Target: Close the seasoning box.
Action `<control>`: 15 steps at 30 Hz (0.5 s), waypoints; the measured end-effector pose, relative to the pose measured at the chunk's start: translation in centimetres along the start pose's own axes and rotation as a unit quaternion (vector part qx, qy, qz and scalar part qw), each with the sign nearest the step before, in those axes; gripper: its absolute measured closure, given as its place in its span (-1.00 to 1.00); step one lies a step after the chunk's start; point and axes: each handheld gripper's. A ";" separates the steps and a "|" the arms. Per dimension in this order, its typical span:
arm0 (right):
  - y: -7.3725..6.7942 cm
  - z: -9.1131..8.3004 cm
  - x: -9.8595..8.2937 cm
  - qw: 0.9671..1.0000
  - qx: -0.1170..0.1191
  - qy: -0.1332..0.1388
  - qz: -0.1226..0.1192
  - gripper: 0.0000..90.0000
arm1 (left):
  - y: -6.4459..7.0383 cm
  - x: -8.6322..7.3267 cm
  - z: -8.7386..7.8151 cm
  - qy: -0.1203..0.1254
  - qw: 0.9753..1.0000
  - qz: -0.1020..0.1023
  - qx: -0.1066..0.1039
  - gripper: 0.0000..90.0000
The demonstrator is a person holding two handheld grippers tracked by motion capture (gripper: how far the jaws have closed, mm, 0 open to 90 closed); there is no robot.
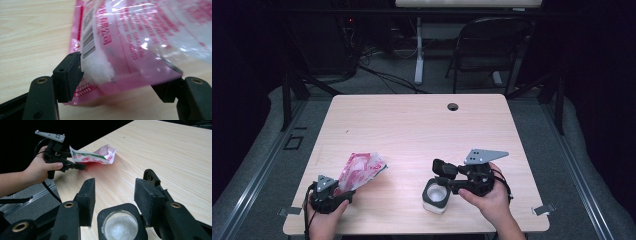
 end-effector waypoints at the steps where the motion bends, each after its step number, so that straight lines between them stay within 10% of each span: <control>1: 0.0 -0.1 0.0 1.000 -0.002 0.001 0.000 0.14 | 0.2 -0.1 -0.2 -0.001 1.000 0.007 -0.005 -0.30; 15: 0.6 -0.6 -0.1 1.000 -0.026 0.014 0.009 0.13 | 3.0 -0.6 -0.7 0.005 0.997 0.072 -0.030 -0.24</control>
Point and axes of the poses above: each handheld gripper's, and its own axes: z roughly forward along the jaws, x roughly out of its top, y roughly to its right, and after that the axes turned 8 degrees about -y, right-handed
